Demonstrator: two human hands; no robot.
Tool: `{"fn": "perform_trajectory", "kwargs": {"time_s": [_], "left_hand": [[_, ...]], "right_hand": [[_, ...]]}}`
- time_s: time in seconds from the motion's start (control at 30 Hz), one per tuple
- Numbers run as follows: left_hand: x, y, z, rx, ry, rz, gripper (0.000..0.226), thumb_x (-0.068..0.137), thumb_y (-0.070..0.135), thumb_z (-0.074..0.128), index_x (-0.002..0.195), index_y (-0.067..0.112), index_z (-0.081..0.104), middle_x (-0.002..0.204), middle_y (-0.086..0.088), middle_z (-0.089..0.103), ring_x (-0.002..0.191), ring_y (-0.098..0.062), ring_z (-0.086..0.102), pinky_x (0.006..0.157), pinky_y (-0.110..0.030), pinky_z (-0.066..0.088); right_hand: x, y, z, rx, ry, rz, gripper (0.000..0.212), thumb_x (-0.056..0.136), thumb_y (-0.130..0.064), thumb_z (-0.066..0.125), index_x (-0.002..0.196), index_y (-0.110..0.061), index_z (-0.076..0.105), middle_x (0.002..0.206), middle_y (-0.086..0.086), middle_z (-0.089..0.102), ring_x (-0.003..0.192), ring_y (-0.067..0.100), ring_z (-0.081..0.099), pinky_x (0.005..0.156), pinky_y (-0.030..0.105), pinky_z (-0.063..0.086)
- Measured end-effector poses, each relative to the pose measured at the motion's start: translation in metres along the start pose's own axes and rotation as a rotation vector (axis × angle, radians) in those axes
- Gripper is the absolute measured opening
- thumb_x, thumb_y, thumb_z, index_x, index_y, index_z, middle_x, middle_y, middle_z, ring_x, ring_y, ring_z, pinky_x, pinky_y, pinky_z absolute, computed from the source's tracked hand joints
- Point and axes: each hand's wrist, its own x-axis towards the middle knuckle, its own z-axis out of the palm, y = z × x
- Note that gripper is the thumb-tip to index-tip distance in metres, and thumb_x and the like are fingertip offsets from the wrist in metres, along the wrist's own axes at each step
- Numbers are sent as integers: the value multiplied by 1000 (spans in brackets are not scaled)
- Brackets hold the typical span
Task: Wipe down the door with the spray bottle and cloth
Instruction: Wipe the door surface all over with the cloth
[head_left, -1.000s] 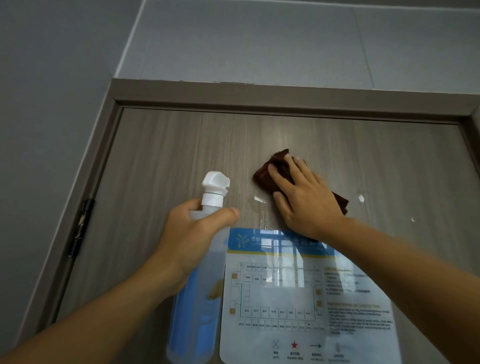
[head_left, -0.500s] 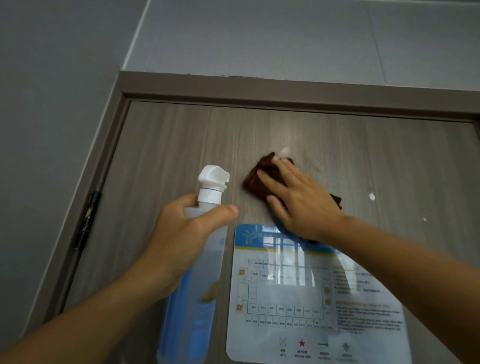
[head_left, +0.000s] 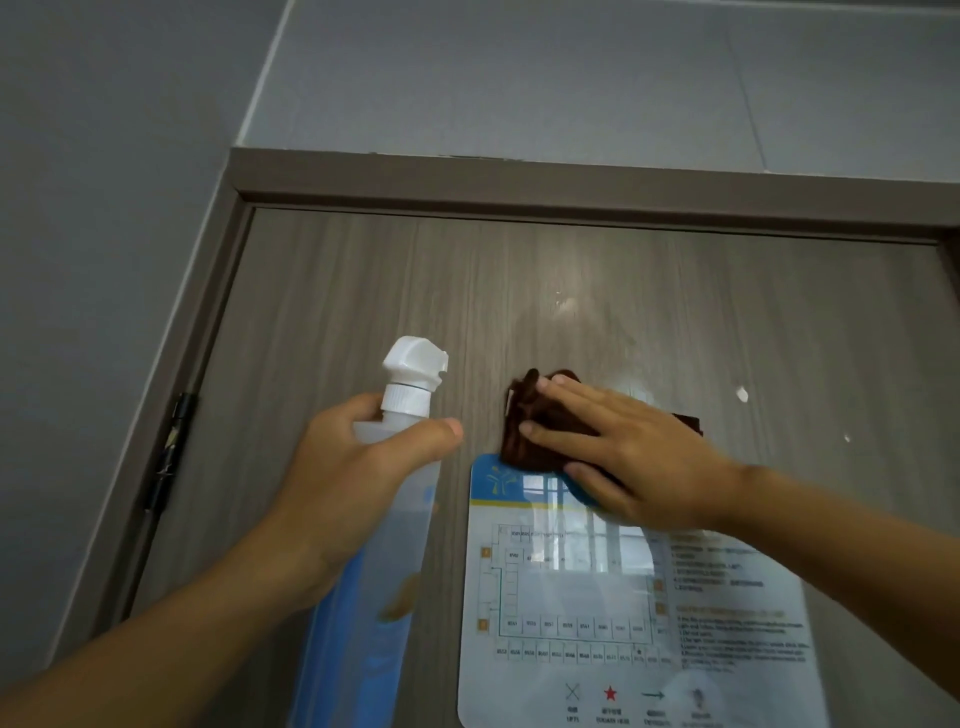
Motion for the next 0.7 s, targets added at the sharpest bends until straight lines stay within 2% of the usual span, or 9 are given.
{"fn": "perform_trajectory", "kwargs": {"time_s": [0.07,0.17,0.23,0.3,0.33,0.4,0.47,0.53,0.7], "left_hand": [[0,1,-1,-2,1,10,52,62,47,82,92,7,71,87,-28,70,68,-32,72,64,-43,60],[-1,2,-2,18,15,22,60,54,55,82,91,9,72,86,-26,71,73,-40,74,64,-42,60],[-2,2,-3,22,20,32,61,52,59,79,89,11,72,86,-26,71,77,-43,74,67,-45,60],[-3,2,-3,18,20,40,62,52,59,78,90,10,72,86,-26,70,80,-45,73,67,-46,61],[-3,1,-3,19,22,38,62,53,58,79,91,10,72,87,-26,70,82,-46,72,67,-47,61],[-3,1,-4,13,16,26,58,57,52,82,93,8,72,87,-27,70,80,-46,73,66,-46,61],[-3,2,-4,-3,5,12,50,64,45,80,94,6,72,88,-28,71,71,-39,73,64,-42,60],[-2,3,-2,-9,-5,1,47,67,44,78,94,6,72,88,-28,71,68,-31,72,62,-40,59],[2,3,2,-40,-15,-13,48,68,43,78,96,4,71,89,-30,70,67,-30,71,63,-41,60]], "right_hand": [[13,7,-3,-114,5,60,55,108,-45,29,161,-34,27,170,9,17,156,24,16,123,39,15],[42,26,-8,-94,82,427,59,107,-49,21,163,-32,18,170,14,13,156,32,18,124,43,15],[56,34,-10,11,101,593,60,107,-49,23,164,-32,13,171,14,5,158,33,11,126,47,14],[63,33,-8,76,113,637,60,108,-49,24,164,-32,11,172,12,-1,158,30,1,127,47,8],[62,29,-7,78,120,616,60,108,-50,23,164,-33,10,172,12,-2,158,29,-2,128,47,6],[57,16,-4,36,110,457,60,106,-52,21,164,-36,11,172,10,-1,158,27,-5,128,46,3],[48,7,-2,-1,64,236,56,107,-50,24,162,-39,18,172,7,5,159,24,0,127,40,3],[37,3,-4,14,20,106,53,109,-45,29,161,-38,25,172,3,11,159,21,6,127,37,7],[-1,-1,-2,18,-11,66,52,107,-40,35,158,-30,37,170,7,21,157,24,19,125,41,23]]}}
